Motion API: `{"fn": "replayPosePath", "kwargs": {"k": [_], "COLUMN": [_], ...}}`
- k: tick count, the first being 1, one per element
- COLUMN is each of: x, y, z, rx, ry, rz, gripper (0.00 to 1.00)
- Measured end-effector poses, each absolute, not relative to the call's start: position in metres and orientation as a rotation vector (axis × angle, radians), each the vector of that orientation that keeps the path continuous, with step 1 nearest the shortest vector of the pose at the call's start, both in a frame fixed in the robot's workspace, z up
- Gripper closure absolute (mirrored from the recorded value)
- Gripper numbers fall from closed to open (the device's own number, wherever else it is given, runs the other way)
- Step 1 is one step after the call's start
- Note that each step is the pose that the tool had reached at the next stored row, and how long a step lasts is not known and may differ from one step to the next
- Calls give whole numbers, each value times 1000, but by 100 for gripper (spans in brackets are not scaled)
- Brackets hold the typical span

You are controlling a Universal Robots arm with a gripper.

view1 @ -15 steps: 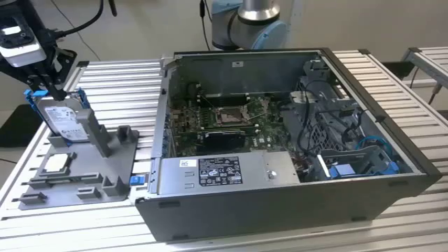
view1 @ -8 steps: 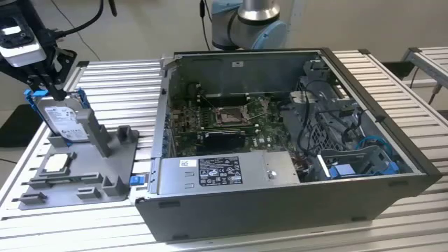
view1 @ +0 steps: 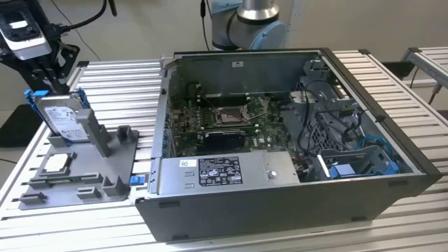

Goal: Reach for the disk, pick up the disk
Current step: 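Reach for the disk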

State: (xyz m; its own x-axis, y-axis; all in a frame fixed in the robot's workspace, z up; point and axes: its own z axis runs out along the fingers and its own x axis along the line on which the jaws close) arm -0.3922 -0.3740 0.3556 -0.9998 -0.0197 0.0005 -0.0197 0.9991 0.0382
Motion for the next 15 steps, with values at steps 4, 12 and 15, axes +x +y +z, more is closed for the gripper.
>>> {"fn": "replayPosePath", "kwargs": {"k": [4, 12, 15], "x": [-398, -425, -436], "y": [-360, -349, -346], "z": [355, 353, 352], "rx": [32, 38, 41], "ry": [-3140, -3140, -3140], "rz": [-60, -60, -60], "gripper": [100, 100, 100]}}
